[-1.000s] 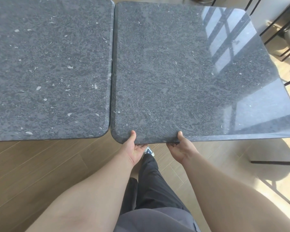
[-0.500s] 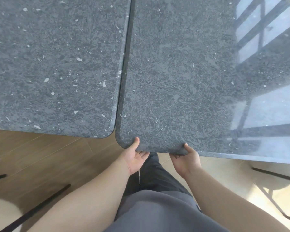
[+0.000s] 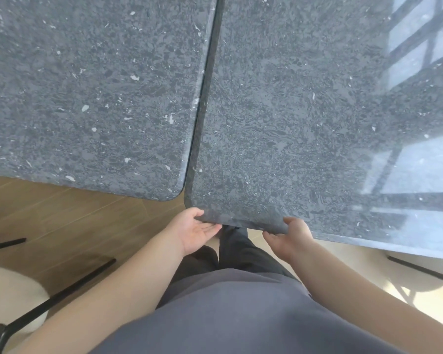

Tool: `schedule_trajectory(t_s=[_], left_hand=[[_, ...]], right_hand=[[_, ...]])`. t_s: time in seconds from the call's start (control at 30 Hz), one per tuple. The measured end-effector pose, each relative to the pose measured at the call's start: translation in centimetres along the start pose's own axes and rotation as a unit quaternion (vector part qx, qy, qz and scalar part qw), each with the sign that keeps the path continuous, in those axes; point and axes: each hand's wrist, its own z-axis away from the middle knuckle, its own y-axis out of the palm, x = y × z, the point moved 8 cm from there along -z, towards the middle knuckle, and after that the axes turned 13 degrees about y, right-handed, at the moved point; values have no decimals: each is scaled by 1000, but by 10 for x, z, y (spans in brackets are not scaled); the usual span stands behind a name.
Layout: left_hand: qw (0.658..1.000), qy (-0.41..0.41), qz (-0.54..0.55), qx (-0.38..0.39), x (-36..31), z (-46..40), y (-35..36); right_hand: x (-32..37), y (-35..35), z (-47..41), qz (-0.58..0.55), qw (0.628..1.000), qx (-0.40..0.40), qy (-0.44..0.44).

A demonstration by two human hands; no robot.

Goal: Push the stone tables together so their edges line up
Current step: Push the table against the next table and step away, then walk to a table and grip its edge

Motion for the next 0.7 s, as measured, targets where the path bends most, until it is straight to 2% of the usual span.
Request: schedule_trajectory(t_s=[0.17, 0.4, 0.7], left_hand=[[998, 42, -55, 14, -27, 28, -7], [980, 152, -107, 76, -80, 66, -19], [939, 276, -172, 114, -128, 107, -17]], right_hand=[[-8, 11, 30, 62, 998, -19, -16], [-5, 44, 68, 148, 981, 58, -112], [-18, 46, 117, 95, 969, 155, -168]])
